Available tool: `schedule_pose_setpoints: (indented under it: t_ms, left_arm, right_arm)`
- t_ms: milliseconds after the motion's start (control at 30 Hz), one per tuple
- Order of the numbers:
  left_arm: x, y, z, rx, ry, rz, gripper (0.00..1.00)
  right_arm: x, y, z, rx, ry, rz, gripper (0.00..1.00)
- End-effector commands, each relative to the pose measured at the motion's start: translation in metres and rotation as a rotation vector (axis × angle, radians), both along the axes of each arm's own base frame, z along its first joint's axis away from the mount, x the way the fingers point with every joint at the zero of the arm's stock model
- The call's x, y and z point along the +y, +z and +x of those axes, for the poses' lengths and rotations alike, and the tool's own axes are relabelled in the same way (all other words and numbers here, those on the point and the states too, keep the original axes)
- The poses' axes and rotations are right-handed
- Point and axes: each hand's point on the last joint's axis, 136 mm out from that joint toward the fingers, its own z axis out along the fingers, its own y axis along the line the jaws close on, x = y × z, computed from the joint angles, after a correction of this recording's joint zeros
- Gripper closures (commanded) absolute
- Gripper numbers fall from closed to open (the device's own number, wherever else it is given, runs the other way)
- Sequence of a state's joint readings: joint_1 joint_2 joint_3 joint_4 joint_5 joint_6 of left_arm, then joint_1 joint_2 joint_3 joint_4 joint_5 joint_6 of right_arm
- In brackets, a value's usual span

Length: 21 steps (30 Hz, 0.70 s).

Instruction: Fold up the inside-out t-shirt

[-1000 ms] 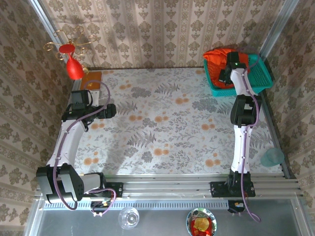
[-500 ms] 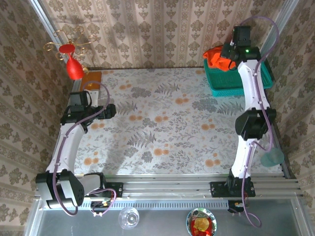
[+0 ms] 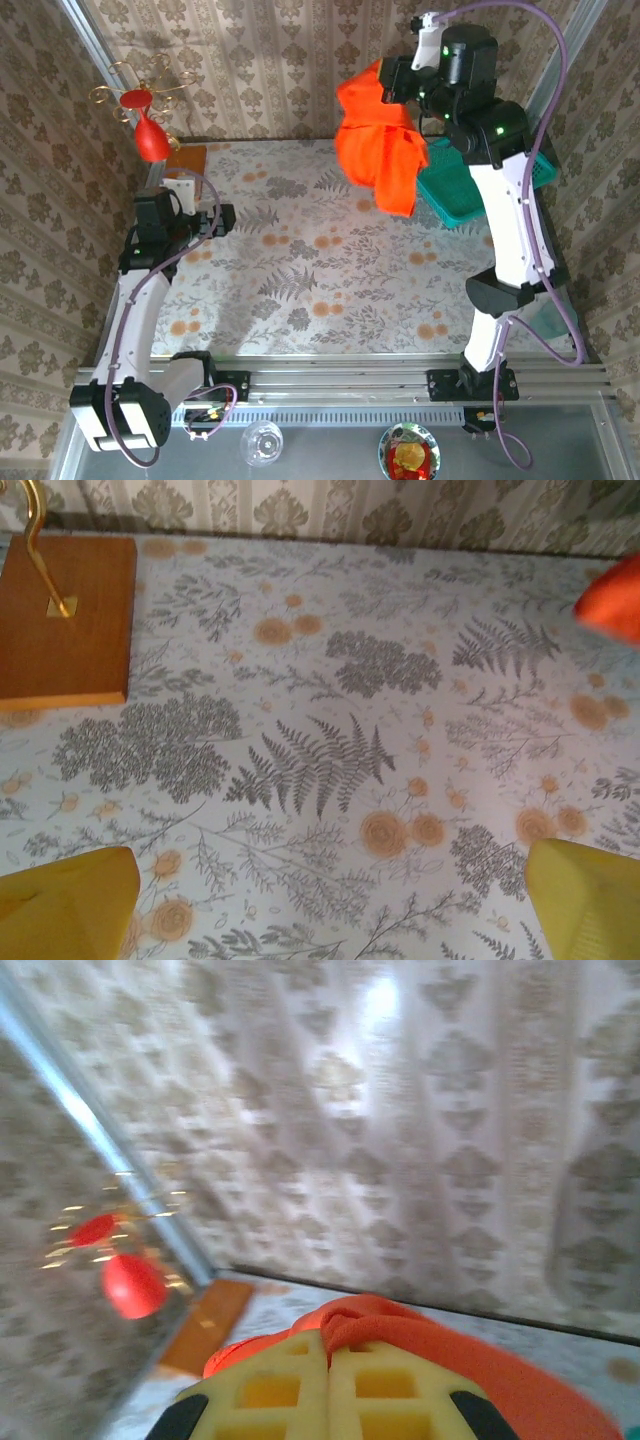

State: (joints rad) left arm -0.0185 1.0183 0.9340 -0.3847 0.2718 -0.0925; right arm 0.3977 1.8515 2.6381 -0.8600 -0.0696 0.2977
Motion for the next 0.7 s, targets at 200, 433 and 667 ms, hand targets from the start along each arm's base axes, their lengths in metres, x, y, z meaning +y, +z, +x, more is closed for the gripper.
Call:
schedule_pose_setpoints:
  t_ms: [200, 433, 667]
  left_arm:
    - [-0.027, 0.004, 0.005, -0.016, -0.047, -0.059, 0.01]
    - [-0.049, -0.025, 0.004, 0.077, -0.084, -0.055, 0.02]
    - [-0.065, -0.060, -0.005, 0.169, -0.104, -0.056, 0.03]
  right_arm:
    - [0.030, -0.041, -0.003, 0.132, 0.068, 0.030, 1.00]
    - [-0.066, -0.212, 0.027, 0.449, -0.276, -0.073, 0.71]
    - [-0.189, -0.324, -0.007, 0.672, -0.559, -0.015, 0.34]
